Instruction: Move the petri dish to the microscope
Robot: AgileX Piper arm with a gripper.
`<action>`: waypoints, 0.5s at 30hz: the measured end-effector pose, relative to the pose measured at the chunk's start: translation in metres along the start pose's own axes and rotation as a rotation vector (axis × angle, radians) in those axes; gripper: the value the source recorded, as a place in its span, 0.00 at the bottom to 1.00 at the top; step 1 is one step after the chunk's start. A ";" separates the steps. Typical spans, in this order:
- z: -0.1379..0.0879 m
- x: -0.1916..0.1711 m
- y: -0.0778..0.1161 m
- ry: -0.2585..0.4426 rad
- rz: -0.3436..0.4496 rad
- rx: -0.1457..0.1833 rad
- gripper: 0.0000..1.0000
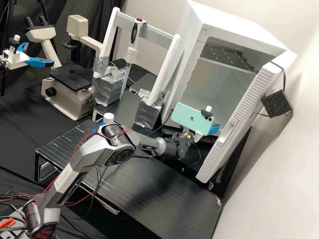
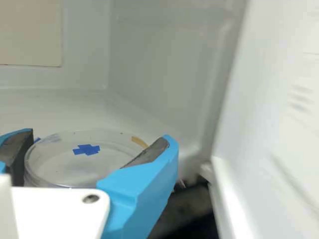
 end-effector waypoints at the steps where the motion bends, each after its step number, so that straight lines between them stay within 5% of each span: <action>1: 0.001 -0.004 0.002 0.001 0.002 0.001 0.00; 15: 0.000 -0.052 0.011 0.038 0.026 0.023 0.00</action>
